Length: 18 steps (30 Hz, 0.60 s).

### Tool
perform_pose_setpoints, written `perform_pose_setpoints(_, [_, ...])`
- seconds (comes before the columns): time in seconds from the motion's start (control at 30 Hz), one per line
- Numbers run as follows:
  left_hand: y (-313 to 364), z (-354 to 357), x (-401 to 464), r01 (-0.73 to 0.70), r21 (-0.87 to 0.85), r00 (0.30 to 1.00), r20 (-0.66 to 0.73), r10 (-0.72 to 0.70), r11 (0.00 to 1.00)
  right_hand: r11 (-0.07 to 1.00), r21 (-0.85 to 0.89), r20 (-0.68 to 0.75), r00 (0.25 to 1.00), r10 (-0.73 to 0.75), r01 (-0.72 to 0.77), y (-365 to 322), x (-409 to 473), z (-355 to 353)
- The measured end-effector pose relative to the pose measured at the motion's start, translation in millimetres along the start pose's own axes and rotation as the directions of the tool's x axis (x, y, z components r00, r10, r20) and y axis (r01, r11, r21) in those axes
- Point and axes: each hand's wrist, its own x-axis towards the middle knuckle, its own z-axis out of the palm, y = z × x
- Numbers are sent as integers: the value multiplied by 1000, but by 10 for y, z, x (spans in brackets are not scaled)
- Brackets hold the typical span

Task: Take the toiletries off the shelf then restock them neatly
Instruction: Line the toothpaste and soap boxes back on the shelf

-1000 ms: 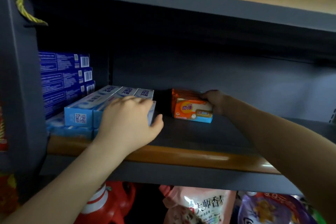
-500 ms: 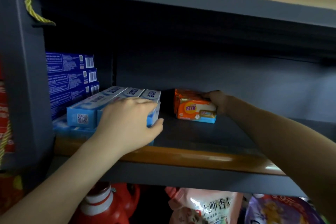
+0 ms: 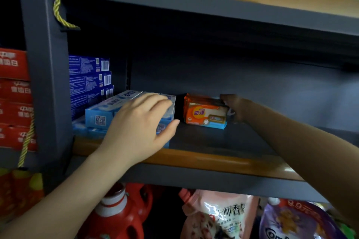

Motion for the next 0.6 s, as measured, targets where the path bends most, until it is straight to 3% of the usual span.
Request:
perform_pose_setpoints(0.13, [69, 14, -15, -10, -66, 1000, 27, 12, 998, 991, -124, 14, 999, 45, -43, 66, -222, -199])
perform_pose_setpoints(0.23, [72, 58, -39, -8, -83, 999, 37, 11, 997, 998, 7, 119, 991, 61, -62, 134, -293, -177])
perform_pose_setpoints(0.33, [56, 85, -64, -31, -78, 999, 17, 32, 996, 999, 39, 112, 994, 10, -15, 178, -275, -90])
perform_pose_setpoints(0.4, [37, 102, -70, -49, -73, 999, 16, 50, 996, 999, -36, 111, 994, -8, 12, 204, -256, -74])
perform_pose_setpoints(0.43, [25, 112, -72, -57, -69, 998, 11, 58, 996, 987, -158, 95, 995, -23, 38, 213, -241, -75])
perform_pose_setpoints(0.5, [3, 128, -89, -94, -73, 995, -42, 91, 993, 848, -519, 54, 995, -89, 104, 203, -247, -84])
perform_pose_setpoints(0.57, [8, 133, -129, -159, -49, 977, -152, 150, 986, 507, -845, 7, 950, -311, 172, 165, -302, -174])
perform_pose_setpoints(0.6, [29, 126, -151, -197, -29, 958, -219, 186, 980, 361, -907, 33, 890, -455, 218, 145, -374, -235])
